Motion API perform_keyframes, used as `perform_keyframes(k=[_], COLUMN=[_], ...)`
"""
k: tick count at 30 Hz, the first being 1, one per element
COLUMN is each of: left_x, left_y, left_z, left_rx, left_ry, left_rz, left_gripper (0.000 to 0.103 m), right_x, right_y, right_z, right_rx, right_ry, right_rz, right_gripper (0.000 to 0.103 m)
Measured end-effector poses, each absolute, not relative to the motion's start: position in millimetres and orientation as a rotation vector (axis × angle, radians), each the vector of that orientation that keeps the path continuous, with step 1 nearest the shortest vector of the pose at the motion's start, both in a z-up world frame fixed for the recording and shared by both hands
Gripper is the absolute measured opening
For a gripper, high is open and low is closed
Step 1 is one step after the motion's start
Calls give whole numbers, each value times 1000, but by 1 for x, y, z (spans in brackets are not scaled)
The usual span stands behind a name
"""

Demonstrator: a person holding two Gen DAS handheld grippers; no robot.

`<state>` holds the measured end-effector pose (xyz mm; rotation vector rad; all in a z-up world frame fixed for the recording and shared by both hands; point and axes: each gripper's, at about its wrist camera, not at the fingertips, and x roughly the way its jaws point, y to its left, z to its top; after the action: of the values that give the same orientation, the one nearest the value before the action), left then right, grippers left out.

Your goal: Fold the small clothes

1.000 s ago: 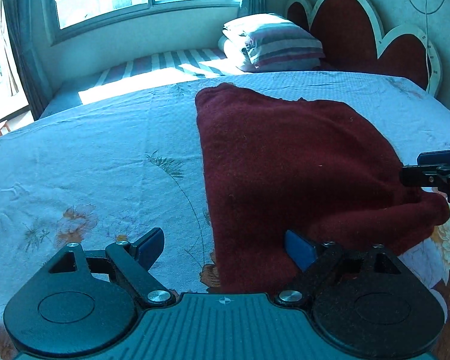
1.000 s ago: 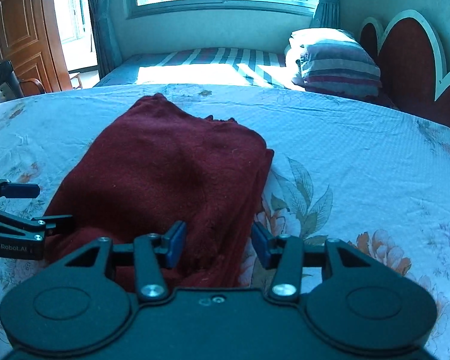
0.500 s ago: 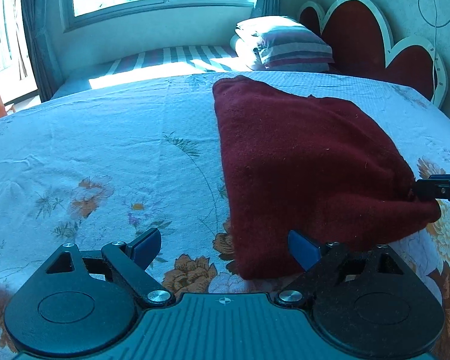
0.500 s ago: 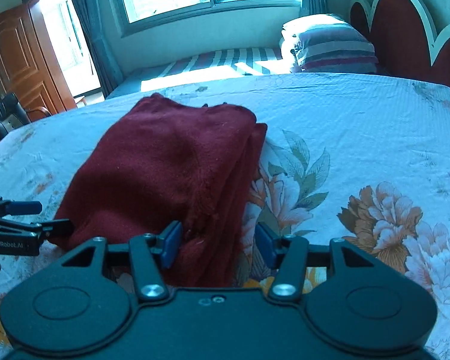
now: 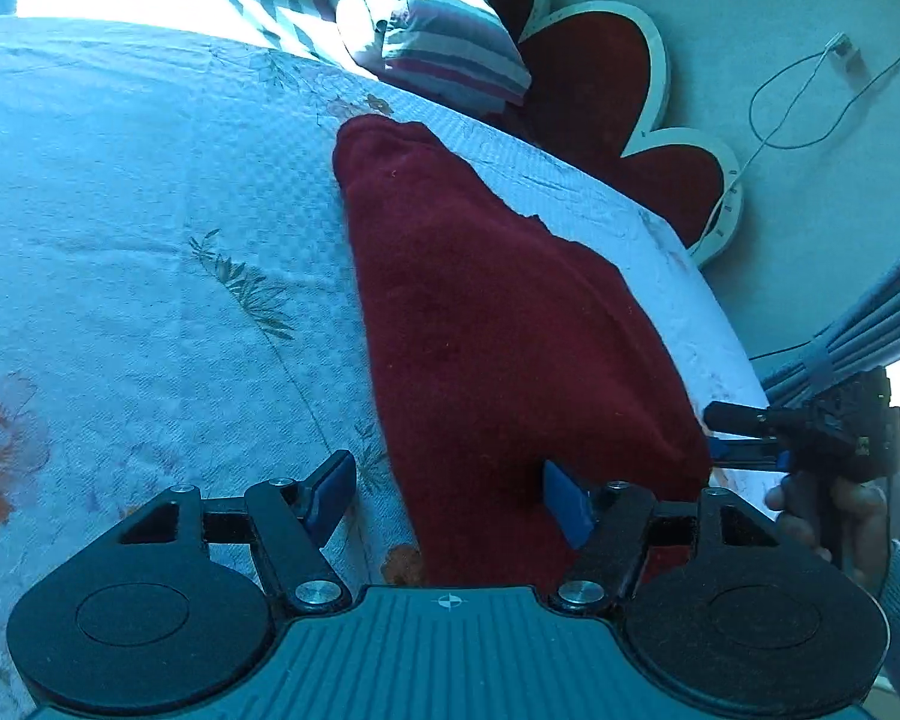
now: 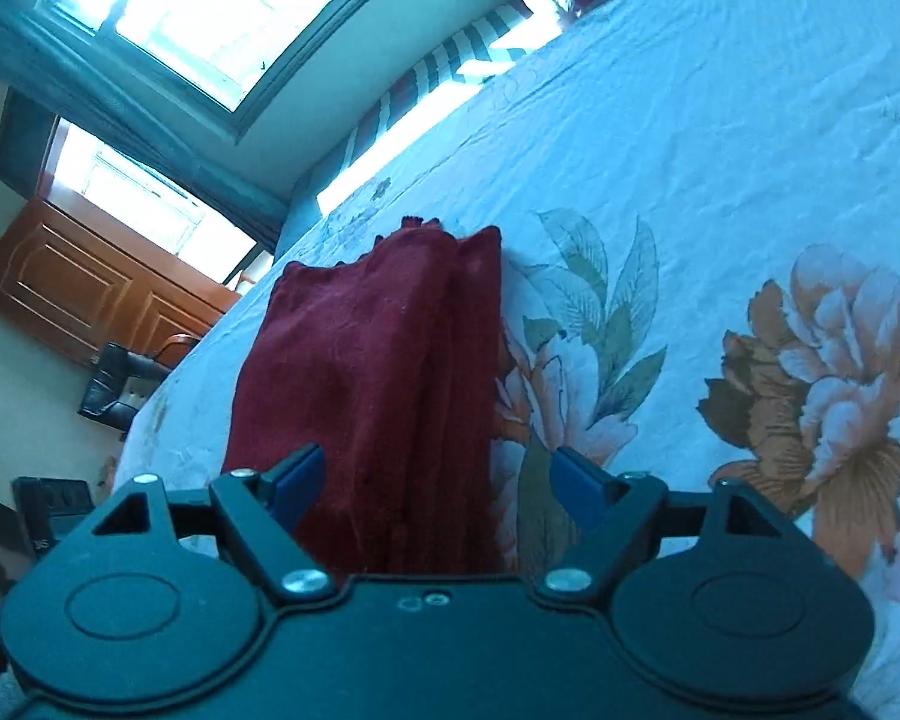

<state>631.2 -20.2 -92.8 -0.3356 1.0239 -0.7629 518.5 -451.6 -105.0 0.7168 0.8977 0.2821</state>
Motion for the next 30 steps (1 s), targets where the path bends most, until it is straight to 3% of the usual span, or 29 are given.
perform_keyframes(k=[6, 8, 11, 12, 13, 16, 20, 30], left_x=[670, 681, 687, 688, 687, 682, 661, 584], left_y=[-29, -36, -49, -52, -54, -48, -33, 33], left_z=[-117, -125, -129, -130, -131, -129, -98, 25], left_rx=[-503, -562, -546, -549, -544, -578, -581, -493], left_ry=[1045, 1043, 1018, 1010, 1008, 1003, 916, 719], left_rz=[-888, -923, -945, -943, -940, -927, -961, -1012], left_gripper=[68, 68, 61, 58, 56, 45, 43, 43], right_x=[559, 572, 593, 599, 603, 603, 588, 515], right_y=[-446, -437, -430, -428, -426, -423, -416, -359], right_z=[-122, -124, -128, -130, -132, -129, -101, 31], right_rx=[743, 740, 768, 761, 754, 748, 727, 585], right_ry=[941, 936, 938, 943, 945, 946, 903, 728], right_rz=[460, 512, 553, 559, 568, 578, 592, 661], right_gripper=[78, 81, 65, 52, 46, 45, 41, 41])
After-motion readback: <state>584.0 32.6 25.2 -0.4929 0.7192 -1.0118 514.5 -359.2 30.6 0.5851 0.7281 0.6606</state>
